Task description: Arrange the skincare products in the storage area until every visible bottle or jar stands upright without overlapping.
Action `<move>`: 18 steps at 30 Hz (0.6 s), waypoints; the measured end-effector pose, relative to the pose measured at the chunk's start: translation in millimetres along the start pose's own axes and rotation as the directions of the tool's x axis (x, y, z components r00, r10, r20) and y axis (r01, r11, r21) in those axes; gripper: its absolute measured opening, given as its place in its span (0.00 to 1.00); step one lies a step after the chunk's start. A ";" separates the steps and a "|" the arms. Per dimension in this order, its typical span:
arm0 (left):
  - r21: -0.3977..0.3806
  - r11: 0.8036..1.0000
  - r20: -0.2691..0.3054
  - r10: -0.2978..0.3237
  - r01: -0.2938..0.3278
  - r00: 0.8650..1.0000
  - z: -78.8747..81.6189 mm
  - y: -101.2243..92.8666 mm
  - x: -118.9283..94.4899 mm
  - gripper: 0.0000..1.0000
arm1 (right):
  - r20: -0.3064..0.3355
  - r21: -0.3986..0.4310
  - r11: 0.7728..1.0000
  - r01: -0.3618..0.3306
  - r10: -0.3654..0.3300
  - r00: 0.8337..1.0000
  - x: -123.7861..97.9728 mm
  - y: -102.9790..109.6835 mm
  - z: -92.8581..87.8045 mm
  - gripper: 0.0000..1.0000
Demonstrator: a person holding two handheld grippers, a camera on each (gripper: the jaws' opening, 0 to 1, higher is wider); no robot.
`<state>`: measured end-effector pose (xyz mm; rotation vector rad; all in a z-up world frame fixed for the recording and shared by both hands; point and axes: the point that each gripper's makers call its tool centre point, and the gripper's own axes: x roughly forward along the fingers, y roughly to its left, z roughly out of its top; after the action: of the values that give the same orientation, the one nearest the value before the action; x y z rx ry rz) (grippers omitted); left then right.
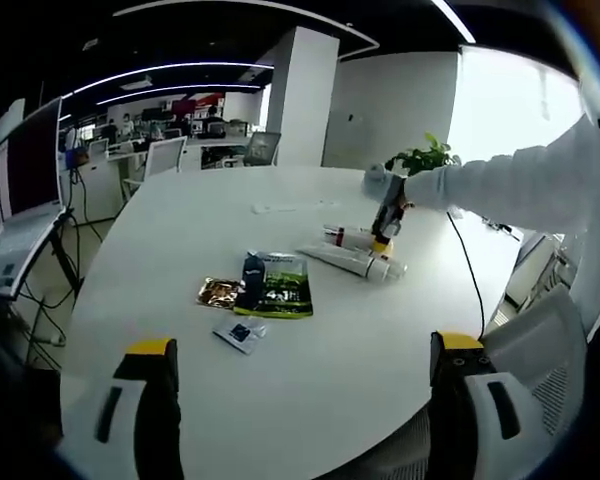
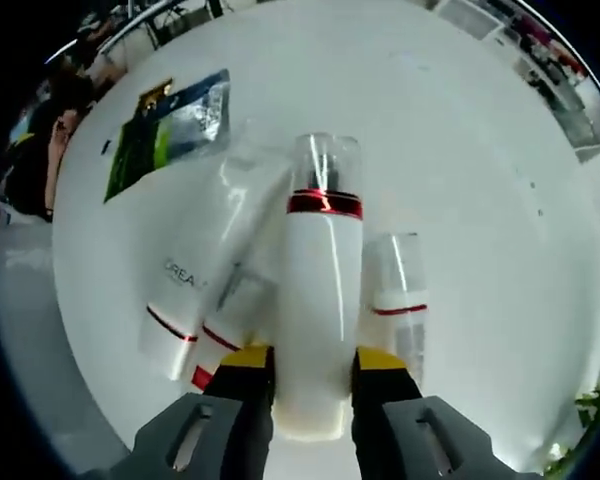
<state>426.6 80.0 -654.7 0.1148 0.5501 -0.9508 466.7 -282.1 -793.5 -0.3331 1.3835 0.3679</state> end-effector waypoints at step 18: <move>0.124 0.964 0.006 -0.237 0.234 0.972 44.6 -31.7 31.8 0.89 | 0.112 0.067 0.997 -0.044 0.036 0.993 -3.1 36.6 1.0 0.20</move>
<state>433.5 23.3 -627.7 0.1518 0.4929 -1.2173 451.0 -249.0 -790.8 -0.2246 1.2921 0.3655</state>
